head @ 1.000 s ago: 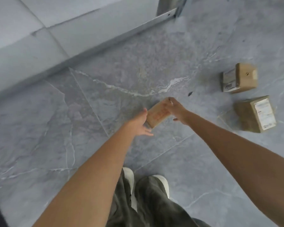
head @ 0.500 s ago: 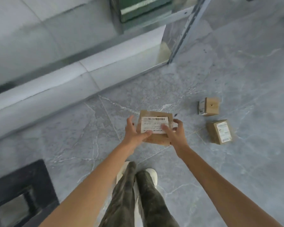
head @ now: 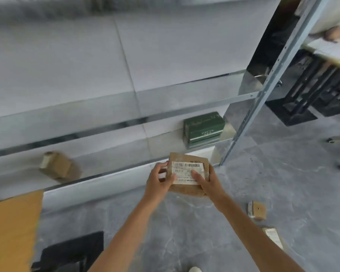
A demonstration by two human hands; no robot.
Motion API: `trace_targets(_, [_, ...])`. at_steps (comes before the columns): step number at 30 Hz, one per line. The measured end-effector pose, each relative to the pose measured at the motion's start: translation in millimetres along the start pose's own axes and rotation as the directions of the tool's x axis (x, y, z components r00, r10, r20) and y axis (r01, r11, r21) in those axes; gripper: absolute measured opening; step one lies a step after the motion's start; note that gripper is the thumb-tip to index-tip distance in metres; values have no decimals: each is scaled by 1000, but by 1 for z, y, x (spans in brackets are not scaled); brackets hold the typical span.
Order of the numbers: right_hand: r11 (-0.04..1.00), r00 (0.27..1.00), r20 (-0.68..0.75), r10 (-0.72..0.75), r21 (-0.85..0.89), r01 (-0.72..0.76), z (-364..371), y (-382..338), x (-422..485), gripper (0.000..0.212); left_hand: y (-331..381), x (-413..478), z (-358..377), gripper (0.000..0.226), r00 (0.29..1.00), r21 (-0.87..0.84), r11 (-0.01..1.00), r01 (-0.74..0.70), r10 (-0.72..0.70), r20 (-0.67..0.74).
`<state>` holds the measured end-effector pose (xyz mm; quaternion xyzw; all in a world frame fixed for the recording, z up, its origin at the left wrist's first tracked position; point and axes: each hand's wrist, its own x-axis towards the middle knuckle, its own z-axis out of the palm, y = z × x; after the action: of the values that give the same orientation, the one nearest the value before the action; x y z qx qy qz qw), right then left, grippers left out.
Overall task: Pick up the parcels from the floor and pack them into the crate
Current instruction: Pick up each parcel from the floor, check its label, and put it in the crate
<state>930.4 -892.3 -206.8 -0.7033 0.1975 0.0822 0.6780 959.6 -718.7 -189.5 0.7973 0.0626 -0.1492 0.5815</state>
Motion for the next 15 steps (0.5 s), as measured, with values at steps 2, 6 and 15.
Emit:
trace_targets(2, [995,994,53,-96,15,95,28,-43,-21,51,31,-21,-42,20,994,-30,998,-62,59,-95])
trace_targets(6, [952,949,70,-306,1,307,86,-112,-81,42,72,-80,-127,19,965,-66,985,-161,143,-221])
trace_targets(15, [840,837,77,-542,21,543,207,-153,-229,51,87,-215,-259,45,886,-6,957,-291,267,-379])
